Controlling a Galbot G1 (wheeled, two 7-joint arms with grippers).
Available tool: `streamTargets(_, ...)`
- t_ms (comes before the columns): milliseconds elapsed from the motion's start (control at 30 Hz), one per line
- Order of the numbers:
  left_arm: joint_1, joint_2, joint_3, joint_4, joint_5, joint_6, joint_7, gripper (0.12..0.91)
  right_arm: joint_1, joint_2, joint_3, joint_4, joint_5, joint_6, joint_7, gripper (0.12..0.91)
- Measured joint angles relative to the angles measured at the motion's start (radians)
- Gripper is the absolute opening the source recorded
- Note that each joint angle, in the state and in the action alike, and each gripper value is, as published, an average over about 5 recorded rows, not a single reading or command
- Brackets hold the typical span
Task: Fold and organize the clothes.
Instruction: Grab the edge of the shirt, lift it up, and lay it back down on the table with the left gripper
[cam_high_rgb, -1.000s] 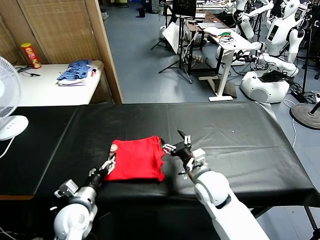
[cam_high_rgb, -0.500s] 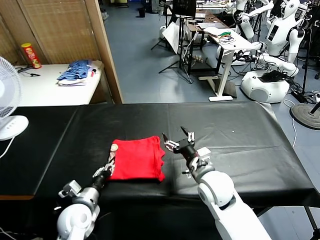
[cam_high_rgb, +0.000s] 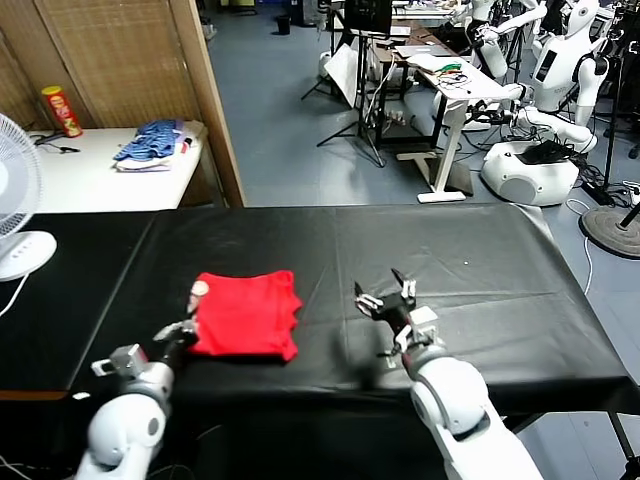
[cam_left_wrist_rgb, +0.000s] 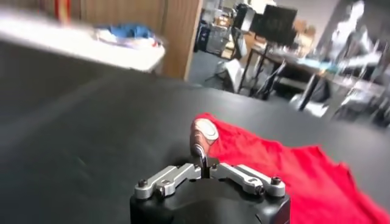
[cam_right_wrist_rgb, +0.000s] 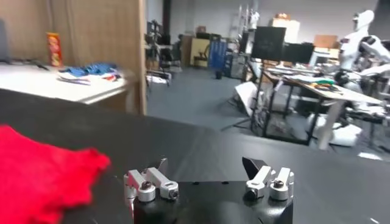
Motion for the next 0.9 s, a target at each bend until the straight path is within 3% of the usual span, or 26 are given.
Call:
streamTargets(267, 0.043, 0.228, -0.089, -0.03, 0.173, -0.027, 0.015, 0.147, -0.052, 0.007, 0.018, 0.021, -0.006, -0.002, 0.0, 0.798)
streamTargets(467, 0.085, 0.344, -0.15, -0.101, 0.29, -0.027, -0.007, 0.147, -0.059, 0.01, 0.019, 0.022, -0.009, -0.004, -0.001, 0.798)
streamTargets(667, 0.105, 0.31, -0.094, -0.211, 0.33, -0.027, -0.045, 0.147, -0.077, 0.012, 0.02, 0.024, -0.023, -0.002, -0.009, 0.798)
streamTargets(900, 0.061, 0.15, 0.143, -0.203, 0.314, -0.015, -0.045, 0.147, -0.104, 0.009, 0.042, 0.044, -0.025, 0.002, -0.029, 0.798)
